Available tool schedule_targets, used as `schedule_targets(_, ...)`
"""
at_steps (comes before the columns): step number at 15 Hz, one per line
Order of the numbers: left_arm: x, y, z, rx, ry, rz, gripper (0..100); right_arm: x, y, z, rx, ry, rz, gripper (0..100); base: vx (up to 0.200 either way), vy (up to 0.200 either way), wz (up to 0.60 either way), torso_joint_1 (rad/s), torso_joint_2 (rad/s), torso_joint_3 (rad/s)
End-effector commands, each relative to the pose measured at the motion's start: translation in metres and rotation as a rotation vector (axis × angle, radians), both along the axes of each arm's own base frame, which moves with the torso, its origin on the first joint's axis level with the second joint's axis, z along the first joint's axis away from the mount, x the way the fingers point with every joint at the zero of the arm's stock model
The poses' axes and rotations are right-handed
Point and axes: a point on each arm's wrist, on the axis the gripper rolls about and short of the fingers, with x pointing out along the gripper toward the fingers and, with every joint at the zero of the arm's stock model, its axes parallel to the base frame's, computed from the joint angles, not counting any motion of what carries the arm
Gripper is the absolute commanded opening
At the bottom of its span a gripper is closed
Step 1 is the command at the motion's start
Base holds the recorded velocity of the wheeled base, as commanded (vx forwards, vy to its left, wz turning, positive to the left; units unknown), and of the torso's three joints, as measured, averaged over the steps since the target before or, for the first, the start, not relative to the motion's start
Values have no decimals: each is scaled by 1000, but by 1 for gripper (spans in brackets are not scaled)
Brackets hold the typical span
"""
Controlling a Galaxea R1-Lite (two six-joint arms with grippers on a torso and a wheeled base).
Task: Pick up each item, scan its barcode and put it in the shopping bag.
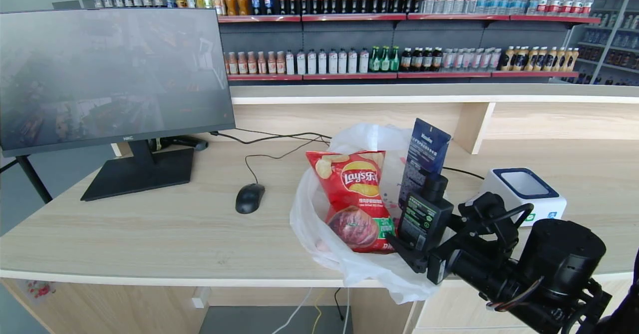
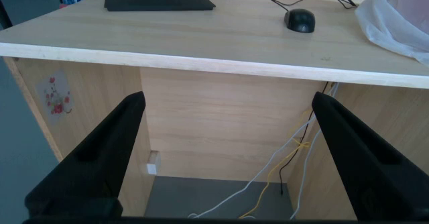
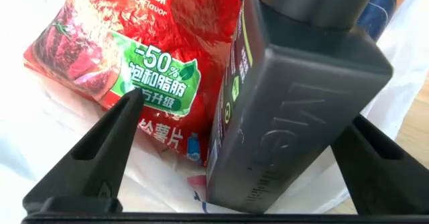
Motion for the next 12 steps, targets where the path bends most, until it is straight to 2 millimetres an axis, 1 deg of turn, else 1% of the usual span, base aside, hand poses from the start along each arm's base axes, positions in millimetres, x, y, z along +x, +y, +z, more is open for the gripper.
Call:
schedule_targets(1,0,0,0,0,0,0,100,-1,0,3,6,-12,2,100,0,0,0,0,0,0)
schedule_targets(6,0,0,0,0,0,0,100,-6,-4,17,48,-49,-6,100,0,0,0,0,0,0)
schedule_targets(9,0,0,0,0,-2,0,100,-11,-7,20,54,-56,-7,100,0,0,0,0,0,0)
schedule_targets(12,0,0,0,2,0,0,100,-14,-9,28,85,-75,-8,100,0,0,0,0,0,0)
